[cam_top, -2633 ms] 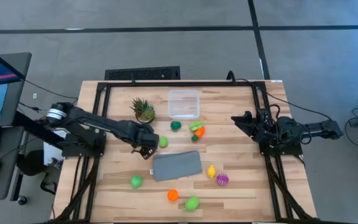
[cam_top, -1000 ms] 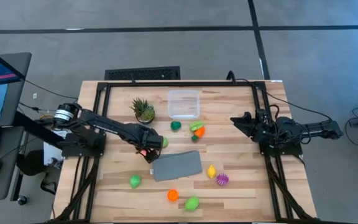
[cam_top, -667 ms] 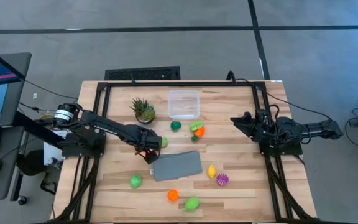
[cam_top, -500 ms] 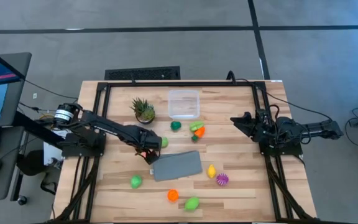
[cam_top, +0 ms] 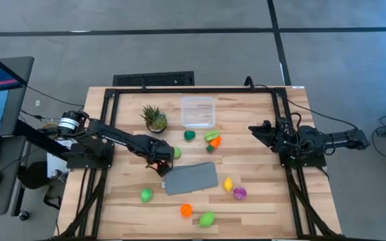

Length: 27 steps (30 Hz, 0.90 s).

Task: Pick and placing Produce into tupperware
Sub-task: Put the apricot into the bin

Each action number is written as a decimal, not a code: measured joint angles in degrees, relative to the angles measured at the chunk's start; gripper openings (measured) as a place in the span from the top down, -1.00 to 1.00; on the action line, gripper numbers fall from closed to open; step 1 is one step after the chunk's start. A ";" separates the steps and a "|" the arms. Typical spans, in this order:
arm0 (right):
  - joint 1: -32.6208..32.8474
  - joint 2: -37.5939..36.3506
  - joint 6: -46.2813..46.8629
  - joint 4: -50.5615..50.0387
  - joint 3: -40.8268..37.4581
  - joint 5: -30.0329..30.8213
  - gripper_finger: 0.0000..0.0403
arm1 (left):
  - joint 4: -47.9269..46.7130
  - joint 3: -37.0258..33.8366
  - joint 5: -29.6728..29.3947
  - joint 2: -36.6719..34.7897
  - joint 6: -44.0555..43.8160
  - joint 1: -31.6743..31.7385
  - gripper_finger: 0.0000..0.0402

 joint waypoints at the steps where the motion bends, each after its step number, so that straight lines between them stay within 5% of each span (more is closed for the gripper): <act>1: 0.00 0.01 0.00 0.00 0.00 0.00 -0.52 | 0.03 0.00 -0.18 -0.01 0.04 0.00 -0.66; 15: 0.00 0.01 0.00 0.00 0.00 0.02 -0.52 | 0.01 0.02 -0.63 -0.02 0.44 0.00 -0.29; 27: 0.00 0.00 -0.02 0.00 0.00 0.02 -0.52 | 0.01 0.04 -2.25 -0.02 0.46 0.00 -0.25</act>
